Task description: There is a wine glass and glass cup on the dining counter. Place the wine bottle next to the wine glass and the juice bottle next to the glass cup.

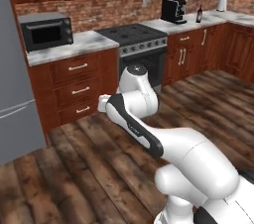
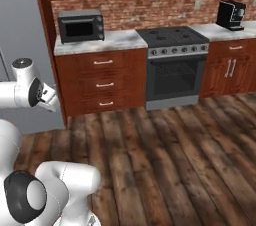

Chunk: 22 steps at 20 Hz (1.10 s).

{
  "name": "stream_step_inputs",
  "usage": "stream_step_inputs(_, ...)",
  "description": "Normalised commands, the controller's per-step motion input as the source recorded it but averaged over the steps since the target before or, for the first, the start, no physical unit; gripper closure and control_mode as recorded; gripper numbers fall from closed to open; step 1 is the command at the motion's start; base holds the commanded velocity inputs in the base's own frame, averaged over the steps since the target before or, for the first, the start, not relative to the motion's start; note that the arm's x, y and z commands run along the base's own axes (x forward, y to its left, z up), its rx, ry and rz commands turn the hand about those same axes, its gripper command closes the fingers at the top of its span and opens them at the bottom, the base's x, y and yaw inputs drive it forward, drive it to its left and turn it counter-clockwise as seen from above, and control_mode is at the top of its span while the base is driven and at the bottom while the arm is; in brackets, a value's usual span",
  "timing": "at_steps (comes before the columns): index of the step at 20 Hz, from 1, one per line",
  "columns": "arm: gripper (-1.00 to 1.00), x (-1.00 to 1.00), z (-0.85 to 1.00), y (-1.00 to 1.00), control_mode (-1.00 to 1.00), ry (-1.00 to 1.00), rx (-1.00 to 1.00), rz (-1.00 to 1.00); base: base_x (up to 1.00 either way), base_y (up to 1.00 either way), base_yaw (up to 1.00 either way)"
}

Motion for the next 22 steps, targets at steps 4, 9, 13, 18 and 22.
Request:
stream_step_inputs(4,-1.0,0.0,0.0,0.0,1.0,0.0,0.0,0.0,0.64,-0.14,-0.28)
stream_step_inputs(9,-1.0,0.0,0.0,0.0,1.0,0.0,0.0,0.0,0.48,-0.12,-0.45)
stream_step_inputs(13,-1.0,0.0,0.0,0.0,1.0,0.0,0.0,0.0,0.38,-0.1,-0.55)
stream_step_inputs(18,-1.0,0.0,0.0,0.0,1.0,0.0,0.0,0.0,0.36,-0.1,-0.57)
stream_step_inputs(22,-1.0,0.0,0.0,0.0,1.0,0.0,0.0,0.0,0.43,-0.12,-0.49)
